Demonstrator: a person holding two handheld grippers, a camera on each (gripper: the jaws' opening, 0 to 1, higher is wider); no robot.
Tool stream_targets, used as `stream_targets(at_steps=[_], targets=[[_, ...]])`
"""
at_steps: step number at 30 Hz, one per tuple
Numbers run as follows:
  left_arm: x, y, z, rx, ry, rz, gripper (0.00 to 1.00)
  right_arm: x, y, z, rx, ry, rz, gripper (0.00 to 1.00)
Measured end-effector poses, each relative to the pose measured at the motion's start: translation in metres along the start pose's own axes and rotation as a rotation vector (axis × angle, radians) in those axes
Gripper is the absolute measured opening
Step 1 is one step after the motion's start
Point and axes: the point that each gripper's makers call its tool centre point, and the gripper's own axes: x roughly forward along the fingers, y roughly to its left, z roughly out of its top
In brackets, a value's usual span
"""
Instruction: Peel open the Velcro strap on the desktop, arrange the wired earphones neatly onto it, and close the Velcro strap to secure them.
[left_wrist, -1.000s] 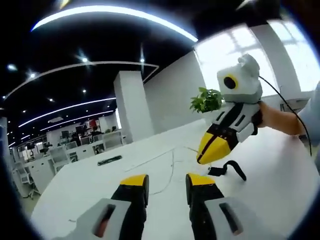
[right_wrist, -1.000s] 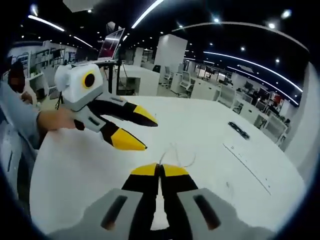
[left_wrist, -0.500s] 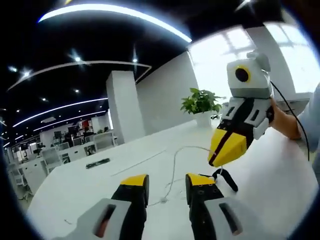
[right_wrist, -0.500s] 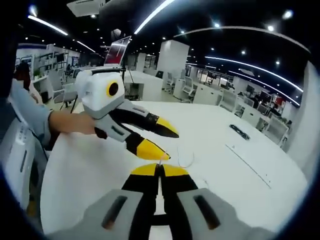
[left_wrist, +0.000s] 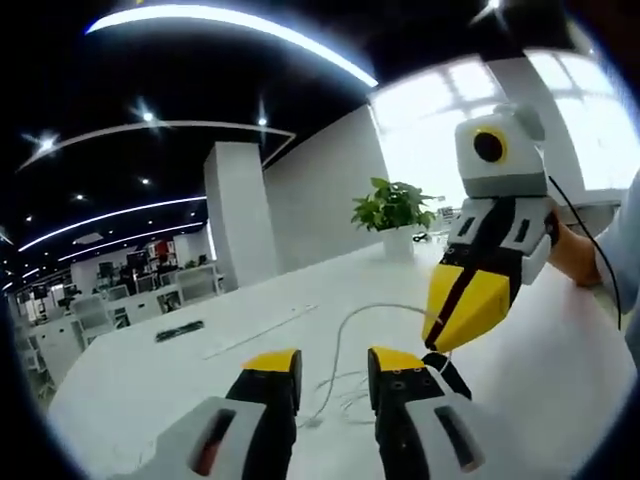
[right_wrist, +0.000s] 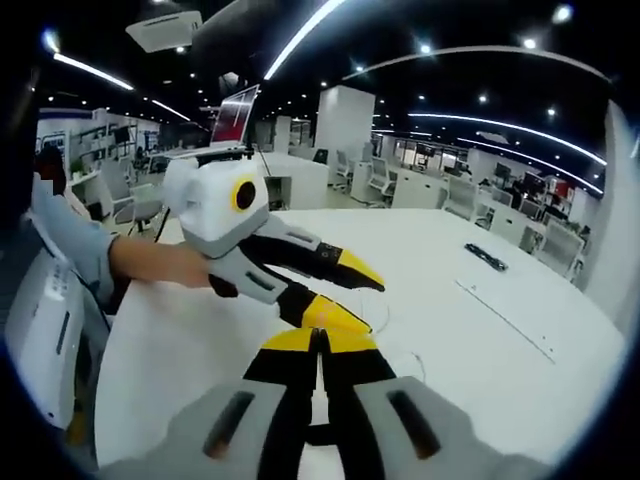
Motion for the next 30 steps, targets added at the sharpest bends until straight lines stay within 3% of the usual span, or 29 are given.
stream_targets(at_steps=[23, 25, 30], targets=[[-0.002, -0.004, 0.005, -0.02, -0.026, -0.017, 0.21, -0.003, 0.008, 0.003, 0.044, -0.024, 0.033, 0.04], [0.01, -0.009, 0.001, -0.023, -0.029, -0.019, 0.2, -0.003, 0.008, 0.003, 0.047, -0.026, 0.035, 0.04], [0.01, -0.01, 0.005, -0.028, -0.039, -0.023, 0.19, -0.003, 0.009, 0.005, 0.052, -0.031, 0.039, 0.04]])
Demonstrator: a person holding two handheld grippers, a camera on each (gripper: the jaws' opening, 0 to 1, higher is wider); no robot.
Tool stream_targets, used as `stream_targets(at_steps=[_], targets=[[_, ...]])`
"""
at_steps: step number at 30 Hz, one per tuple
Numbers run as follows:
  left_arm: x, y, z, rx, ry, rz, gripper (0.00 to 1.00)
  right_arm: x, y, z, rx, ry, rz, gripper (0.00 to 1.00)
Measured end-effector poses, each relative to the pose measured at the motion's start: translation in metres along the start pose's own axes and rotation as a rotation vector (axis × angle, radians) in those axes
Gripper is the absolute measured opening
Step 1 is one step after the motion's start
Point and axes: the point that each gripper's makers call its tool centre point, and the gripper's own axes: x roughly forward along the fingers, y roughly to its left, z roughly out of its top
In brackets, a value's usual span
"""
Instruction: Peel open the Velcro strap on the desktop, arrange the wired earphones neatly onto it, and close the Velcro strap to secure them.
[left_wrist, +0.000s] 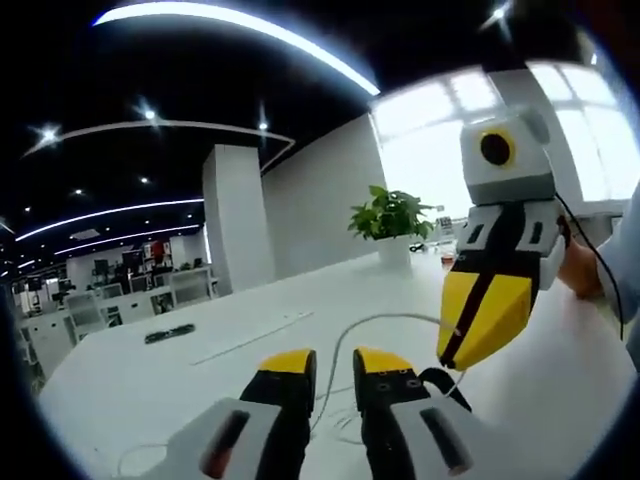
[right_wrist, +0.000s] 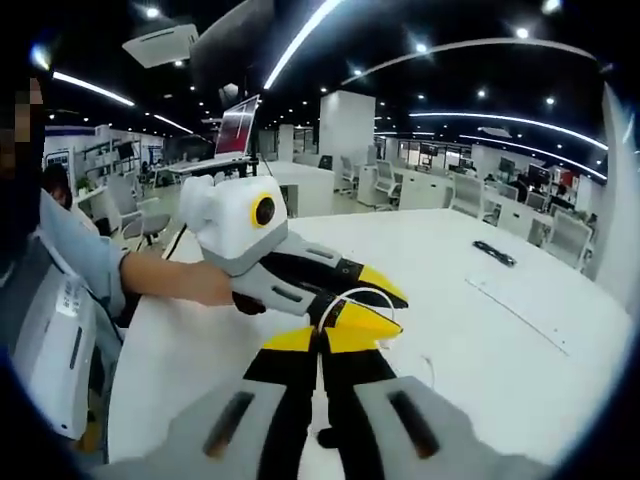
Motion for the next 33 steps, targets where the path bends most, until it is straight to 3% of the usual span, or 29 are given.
stream_targets(at_steps=[17, 33], targets=[[0.005, -0.0035, 0.0005, 0.0, -0.006, -0.012, 0.12, 0.0012, -0.0012, 0.0002, 0.004, -0.004, -0.001, 0.04], [-0.0015, 0.0054, 0.0025, 0.0, -0.012, -0.001, 0.07, 0.0018, -0.0062, 0.0002, 0.001, -0.002, -0.021, 0.04]])
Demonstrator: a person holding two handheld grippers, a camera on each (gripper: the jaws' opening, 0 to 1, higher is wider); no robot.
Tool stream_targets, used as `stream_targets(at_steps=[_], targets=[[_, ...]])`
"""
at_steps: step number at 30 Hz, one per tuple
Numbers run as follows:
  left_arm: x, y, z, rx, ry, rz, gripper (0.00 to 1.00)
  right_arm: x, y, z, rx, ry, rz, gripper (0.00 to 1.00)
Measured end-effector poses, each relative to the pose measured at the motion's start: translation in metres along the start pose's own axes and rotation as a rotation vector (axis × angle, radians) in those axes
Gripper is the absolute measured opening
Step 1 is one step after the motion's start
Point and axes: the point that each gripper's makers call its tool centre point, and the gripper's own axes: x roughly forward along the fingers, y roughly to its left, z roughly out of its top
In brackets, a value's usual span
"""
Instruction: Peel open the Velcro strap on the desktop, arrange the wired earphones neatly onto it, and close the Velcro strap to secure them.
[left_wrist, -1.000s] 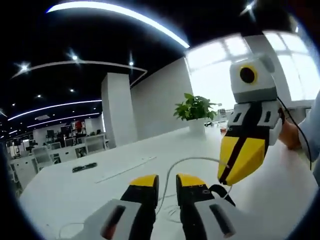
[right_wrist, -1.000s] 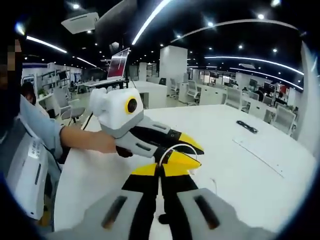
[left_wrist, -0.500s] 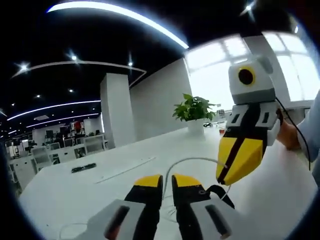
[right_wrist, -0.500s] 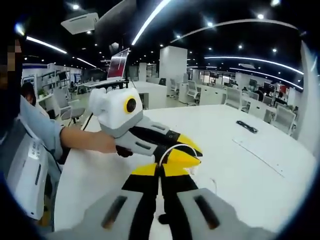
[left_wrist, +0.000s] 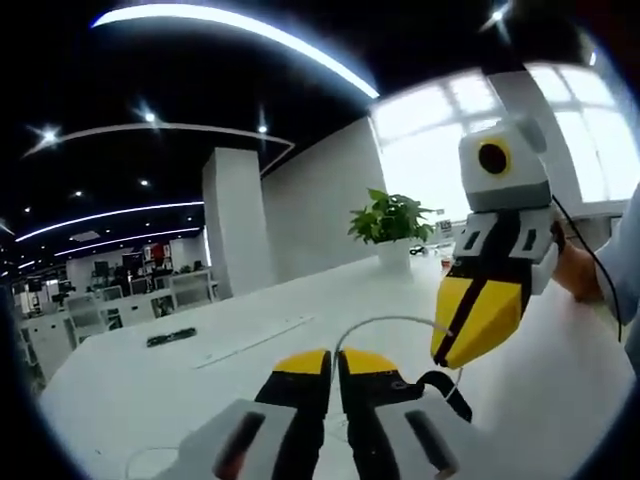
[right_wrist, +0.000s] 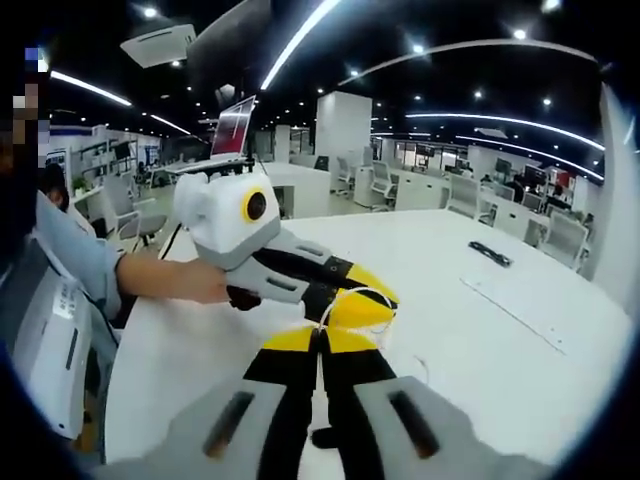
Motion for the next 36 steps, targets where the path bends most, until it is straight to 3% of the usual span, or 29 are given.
stream_targets(at_steps=[12, 17, 23, 28, 29, 36], targets=[[-0.008, 0.009, 0.024, 0.002, -0.061, 0.029, 0.06, 0.0, -0.011, 0.007, -0.052, 0.009, -0.073, 0.04], [-0.008, 0.011, 0.034, 0.027, -0.099, 0.048, 0.06, 0.0, -0.023, 0.01, -0.124, 0.029, -0.149, 0.04], [-0.017, 0.012, 0.061, 0.011, -0.174, 0.057, 0.06, -0.001, -0.037, 0.013, -0.144, 0.031, -0.203, 0.04], [-0.021, 0.01, 0.073, 0.032, -0.198, 0.069, 0.06, -0.003, -0.05, 0.02, -0.132, -0.001, -0.24, 0.04], [-0.051, 0.019, 0.09, 0.04, -0.204, 0.074, 0.06, -0.002, -0.051, 0.022, -0.133, -0.007, -0.244, 0.04], [-0.063, 0.016, 0.103, 0.109, -0.218, 0.096, 0.05, 0.004, -0.06, 0.026, -0.157, -0.001, -0.28, 0.04]])
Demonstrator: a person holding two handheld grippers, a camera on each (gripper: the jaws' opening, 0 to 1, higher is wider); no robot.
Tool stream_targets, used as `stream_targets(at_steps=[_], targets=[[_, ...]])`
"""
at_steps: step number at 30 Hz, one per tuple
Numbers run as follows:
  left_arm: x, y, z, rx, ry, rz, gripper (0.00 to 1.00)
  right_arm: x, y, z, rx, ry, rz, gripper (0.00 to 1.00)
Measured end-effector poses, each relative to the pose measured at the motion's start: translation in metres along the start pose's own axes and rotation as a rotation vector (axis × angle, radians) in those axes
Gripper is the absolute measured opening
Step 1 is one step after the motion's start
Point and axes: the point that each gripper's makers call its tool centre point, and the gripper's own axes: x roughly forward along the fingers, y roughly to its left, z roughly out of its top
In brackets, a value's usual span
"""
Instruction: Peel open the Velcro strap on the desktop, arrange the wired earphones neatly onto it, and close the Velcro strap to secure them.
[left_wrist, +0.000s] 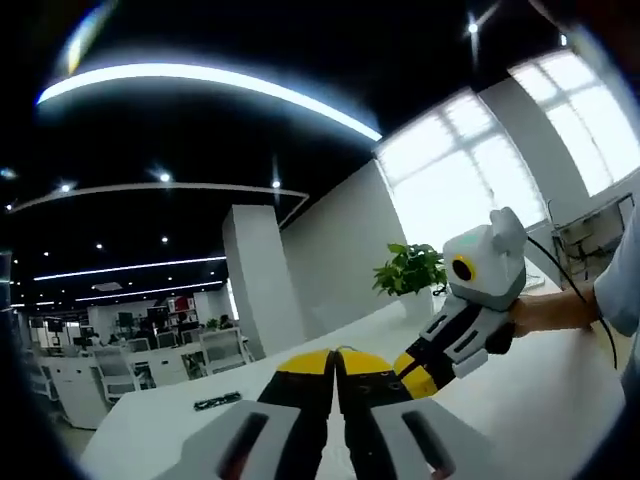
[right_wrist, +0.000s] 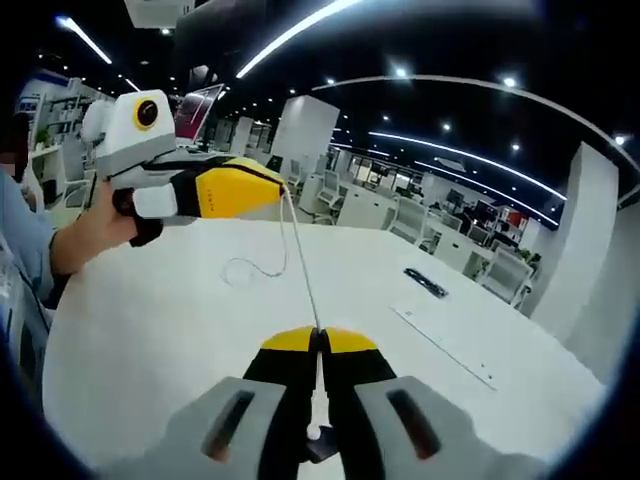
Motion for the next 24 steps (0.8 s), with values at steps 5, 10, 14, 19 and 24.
stream_targets(at_steps=[5, 10, 14, 19, 24], targets=[[-0.004, 0.011, 0.01, 0.032, -0.031, 0.055, 0.05, 0.004, -0.012, -0.006, 0.013, 0.015, -0.034, 0.04], [-0.014, 0.025, 0.023, 0.076, -0.076, 0.121, 0.05, 0.005, -0.025, -0.012, 0.036, 0.022, -0.059, 0.04], [-0.02, 0.034, 0.03, 0.09, -0.093, 0.144, 0.05, 0.004, -0.038, -0.016, 0.053, 0.023, -0.085, 0.04], [-0.026, 0.046, 0.036, 0.088, -0.11, 0.179, 0.05, -0.002, -0.059, -0.019, 0.068, 0.025, -0.13, 0.04], [-0.03, 0.055, 0.038, 0.087, -0.115, 0.202, 0.05, -0.012, -0.075, -0.014, 0.092, -0.004, -0.168, 0.04]])
